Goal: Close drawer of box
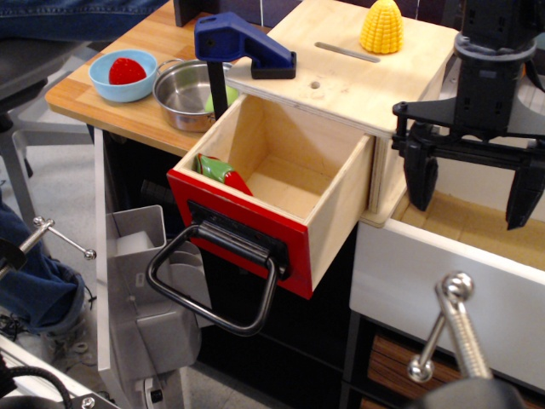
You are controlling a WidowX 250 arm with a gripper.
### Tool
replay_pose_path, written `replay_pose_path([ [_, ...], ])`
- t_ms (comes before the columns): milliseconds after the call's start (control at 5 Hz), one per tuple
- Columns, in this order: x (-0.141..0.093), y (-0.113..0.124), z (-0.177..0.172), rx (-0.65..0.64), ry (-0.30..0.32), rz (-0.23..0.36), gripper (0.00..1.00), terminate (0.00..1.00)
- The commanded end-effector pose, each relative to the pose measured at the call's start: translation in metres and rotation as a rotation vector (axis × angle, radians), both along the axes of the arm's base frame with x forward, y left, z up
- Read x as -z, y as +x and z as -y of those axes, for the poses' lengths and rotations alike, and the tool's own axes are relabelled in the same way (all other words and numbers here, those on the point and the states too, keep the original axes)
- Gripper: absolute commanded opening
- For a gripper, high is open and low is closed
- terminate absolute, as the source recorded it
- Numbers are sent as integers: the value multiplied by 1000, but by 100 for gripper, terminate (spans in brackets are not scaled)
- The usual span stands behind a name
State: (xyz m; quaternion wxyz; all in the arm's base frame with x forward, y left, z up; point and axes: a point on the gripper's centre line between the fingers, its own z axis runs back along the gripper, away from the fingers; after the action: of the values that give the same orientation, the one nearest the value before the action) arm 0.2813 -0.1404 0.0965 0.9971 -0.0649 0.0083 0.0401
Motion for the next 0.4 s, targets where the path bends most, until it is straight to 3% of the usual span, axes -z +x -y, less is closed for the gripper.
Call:
replay_pose_path([
  [0, 0, 0, 0, 0, 0, 0, 100, 0],
  [200, -9, -39, -4, 32, -27, -13, 100, 0],
])
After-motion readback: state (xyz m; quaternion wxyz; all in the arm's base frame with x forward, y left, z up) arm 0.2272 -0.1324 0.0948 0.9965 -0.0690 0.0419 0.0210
